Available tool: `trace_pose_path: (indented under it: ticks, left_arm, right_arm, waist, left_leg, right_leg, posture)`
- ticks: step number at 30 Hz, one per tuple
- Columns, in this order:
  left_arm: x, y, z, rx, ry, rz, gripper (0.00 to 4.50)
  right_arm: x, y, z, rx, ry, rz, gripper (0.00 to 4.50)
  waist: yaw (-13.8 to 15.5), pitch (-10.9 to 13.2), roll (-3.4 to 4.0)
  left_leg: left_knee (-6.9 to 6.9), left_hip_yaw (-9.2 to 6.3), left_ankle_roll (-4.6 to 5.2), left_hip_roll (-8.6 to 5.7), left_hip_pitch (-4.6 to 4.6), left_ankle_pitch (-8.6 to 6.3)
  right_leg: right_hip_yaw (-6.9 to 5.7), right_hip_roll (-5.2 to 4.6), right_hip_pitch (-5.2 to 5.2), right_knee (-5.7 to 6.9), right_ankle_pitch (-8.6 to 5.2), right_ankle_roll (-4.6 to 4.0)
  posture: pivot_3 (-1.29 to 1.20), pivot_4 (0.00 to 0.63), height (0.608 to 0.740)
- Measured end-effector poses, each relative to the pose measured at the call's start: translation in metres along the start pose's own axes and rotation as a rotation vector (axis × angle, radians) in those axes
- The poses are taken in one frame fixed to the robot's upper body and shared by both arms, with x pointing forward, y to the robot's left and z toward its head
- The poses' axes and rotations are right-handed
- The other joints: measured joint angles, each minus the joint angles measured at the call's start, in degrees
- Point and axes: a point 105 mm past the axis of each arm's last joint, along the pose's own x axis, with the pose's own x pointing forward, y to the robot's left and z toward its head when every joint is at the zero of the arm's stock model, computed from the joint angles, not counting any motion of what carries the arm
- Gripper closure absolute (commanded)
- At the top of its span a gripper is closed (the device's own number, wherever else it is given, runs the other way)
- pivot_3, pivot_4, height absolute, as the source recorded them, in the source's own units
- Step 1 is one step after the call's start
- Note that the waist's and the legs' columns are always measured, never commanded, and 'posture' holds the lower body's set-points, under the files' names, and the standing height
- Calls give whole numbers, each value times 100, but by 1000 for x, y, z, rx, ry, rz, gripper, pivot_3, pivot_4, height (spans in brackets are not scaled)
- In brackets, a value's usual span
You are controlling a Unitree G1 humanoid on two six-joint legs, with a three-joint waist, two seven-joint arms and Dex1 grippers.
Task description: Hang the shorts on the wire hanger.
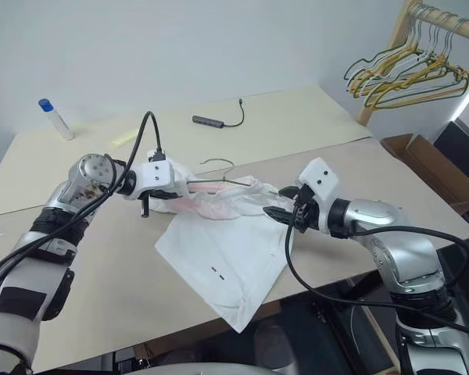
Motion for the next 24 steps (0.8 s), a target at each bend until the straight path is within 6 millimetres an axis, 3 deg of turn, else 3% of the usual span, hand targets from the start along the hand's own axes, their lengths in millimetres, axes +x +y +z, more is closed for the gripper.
trace_pose_path:
  ticks: [1,3,7,10,17,20,24]
  left_arm:
    - [0,1,0,-2,0,5,4500]
    - [0,1,-1,-3,0,7,4500]
    - [-2,3,5,13,-16,7,4500]
    - [-5,5,15,37,-47,10,4500]
    - [-9,8,31,65,-95,22,4500]
    - [-10,7,36,75,-110,18,4500]
    - [-13,5,35,83,-108,17,4500]
  right_arm:
    - [-1,-5,-2,-5,15,-20,180]
    - [0,-16,-1,-18,35,-52,180]
    - [9,-33,29,-139,41,-66,180]
    - [19,-42,40,-223,115,-35,180]
    - [49,-42,24,-298,341,146,180]
    - [60,-42,15,-312,397,178,769]
    - [62,-43,22,-321,402,207,2182]
  waist:
    - [-6,0,0]
    - [-48,0,0]
    - [-136,0,1]
    - [-184,0,1]
    - [-195,0,1]
    - [-201,0,2]
    - [-202,-1,2]
  left_leg:
    - [0,0,0,0,0,0]
    - [0,4,0,2,2,0]
    - [0,4,0,8,5,1]
    - [0,5,0,6,2,1]
    - [0,4,0,-1,-2,1]
    - [0,3,-1,0,-2,1]
    - [0,3,-2,-10,-23,2]
  right_leg:
    - [0,0,0,0,0,0]
    - [3,1,-3,3,0,0]
    - [0,7,-3,7,0,-1]
    - [0,4,-4,4,0,-1]
    - [3,-3,-15,13,1,-2]
    - [3,-2,-21,21,2,-3]
    - [3,-14,-58,43,3,-5]
  posture:
    - [-268,0,740]
    - [-263,0,740]
    - [-258,0,740]
    - [-250,0,740]
    - [-227,0,740]
    - [-218,0,740]
    - [-222,0,740]
